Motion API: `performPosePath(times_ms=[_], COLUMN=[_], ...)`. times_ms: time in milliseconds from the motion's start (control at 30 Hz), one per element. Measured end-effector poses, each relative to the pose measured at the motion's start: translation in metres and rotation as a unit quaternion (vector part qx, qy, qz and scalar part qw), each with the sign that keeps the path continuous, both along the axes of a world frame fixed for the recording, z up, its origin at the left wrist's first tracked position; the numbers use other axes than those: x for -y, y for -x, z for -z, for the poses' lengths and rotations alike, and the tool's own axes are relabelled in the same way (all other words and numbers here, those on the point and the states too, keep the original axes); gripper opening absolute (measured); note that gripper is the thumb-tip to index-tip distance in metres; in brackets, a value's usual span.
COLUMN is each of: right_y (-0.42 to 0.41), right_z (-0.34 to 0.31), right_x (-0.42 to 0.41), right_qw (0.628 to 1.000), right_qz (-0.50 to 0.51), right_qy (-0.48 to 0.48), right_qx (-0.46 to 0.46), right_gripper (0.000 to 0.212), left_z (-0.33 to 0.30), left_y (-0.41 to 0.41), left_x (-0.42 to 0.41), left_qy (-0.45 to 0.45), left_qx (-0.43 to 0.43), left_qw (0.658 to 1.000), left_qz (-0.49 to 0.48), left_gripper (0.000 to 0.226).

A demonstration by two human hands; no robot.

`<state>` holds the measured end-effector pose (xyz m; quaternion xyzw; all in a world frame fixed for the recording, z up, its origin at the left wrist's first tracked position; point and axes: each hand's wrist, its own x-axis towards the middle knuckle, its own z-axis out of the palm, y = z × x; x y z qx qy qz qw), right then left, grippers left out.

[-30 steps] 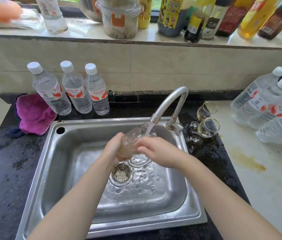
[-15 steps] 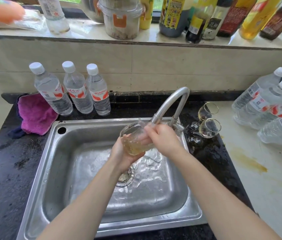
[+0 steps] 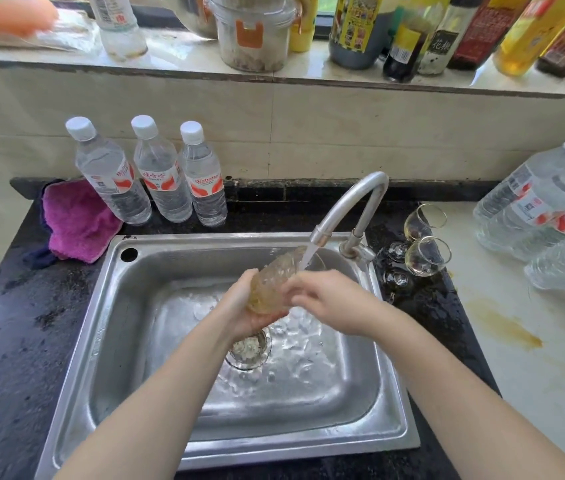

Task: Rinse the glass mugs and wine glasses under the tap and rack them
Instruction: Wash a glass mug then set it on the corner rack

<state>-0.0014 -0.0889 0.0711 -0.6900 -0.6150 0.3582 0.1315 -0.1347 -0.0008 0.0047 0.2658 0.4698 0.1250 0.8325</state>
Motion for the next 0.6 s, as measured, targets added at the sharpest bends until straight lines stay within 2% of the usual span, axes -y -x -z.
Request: performPosePath(times_ms=[100, 167, 200, 233, 267, 300, 333, 367, 400, 433, 467, 500, 533, 600], right_y=[0.001, 0.0, -0.001, -0.004, -0.007, -0.007, -0.004, -0.002, 0.0, -0.001, -0.001, -0.002, -0.002, 0.006], right_z=[-0.001, -0.005, -0.01, -0.011, -0.007, -0.002, 0.005, 0.013, 0.023, 0.032, 0.041, 0.044, 0.05, 0.06], right_x=[-0.009, -0.011, -0.01, -0.012, -0.015, -0.02, -0.026, -0.03, -0.031, -0.029, -0.027, -0.024, -0.022, -0.021], right_qw=[0.976, 0.948, 0.922, 0.915, 0.937, 0.971, 0.984, 0.987, 0.983, 0.975, 0.955, 0.912, 0.845, 0.728], right_qz=[0.164, 0.174, 0.165, 0.142, 0.102, 0.034, -0.015, -0.05, -0.068, -0.058, -0.015, 0.04, 0.101, 0.202], right_qy=[-0.035, 0.007, 0.061, 0.099, 0.119, 0.129, 0.143, 0.148, 0.164, 0.189, 0.22, 0.257, 0.29, 0.314], right_qx=[-0.138, -0.265, -0.345, -0.363, -0.313, -0.198, -0.103, -0.046, -0.042, -0.098, -0.199, -0.318, -0.438, -0.575], right_gripper=[0.019, 0.023, 0.025, 0.028, 0.031, 0.032, 0.031, 0.03, 0.029, 0.026, 0.023, 0.021, 0.019, 0.015], left_z=[0.009, 0.007, 0.003, -0.001, -0.002, -0.003, -0.002, -0.001, 0.0, 0.005, 0.008, 0.01, 0.011, 0.013], left_y=[-0.001, -0.002, 0.001, 0.003, 0.006, 0.009, 0.011, 0.014, 0.018, 0.023, 0.028, 0.031, 0.032, 0.033], left_x=[0.008, 0.01, 0.009, 0.008, 0.008, 0.008, 0.009, 0.011, 0.014, 0.017, 0.02, 0.023, 0.026, 0.033], left_qy=[-0.067, -0.075, -0.07, -0.069, -0.074, -0.084, -0.091, -0.089, -0.083, -0.081, -0.094, -0.127, -0.172, -0.263], left_qx=[0.007, 0.003, -0.004, -0.012, -0.025, -0.039, -0.055, -0.07, -0.078, -0.083, -0.087, -0.088, -0.083, -0.095], left_qw=[0.998, 0.997, 0.998, 0.997, 0.995, 0.989, 0.983, 0.977, 0.972, 0.967, 0.963, 0.961, 0.96, 0.949], left_qz=[0.0, -0.003, 0.008, 0.031, 0.067, 0.111, 0.151, 0.181, 0.206, 0.228, 0.239, 0.229, 0.204, 0.145], left_gripper=[0.05, 0.053, 0.051, 0.049, 0.048, 0.049, 0.05, 0.052, 0.056, 0.061, 0.063, 0.059, 0.049, 0.03])
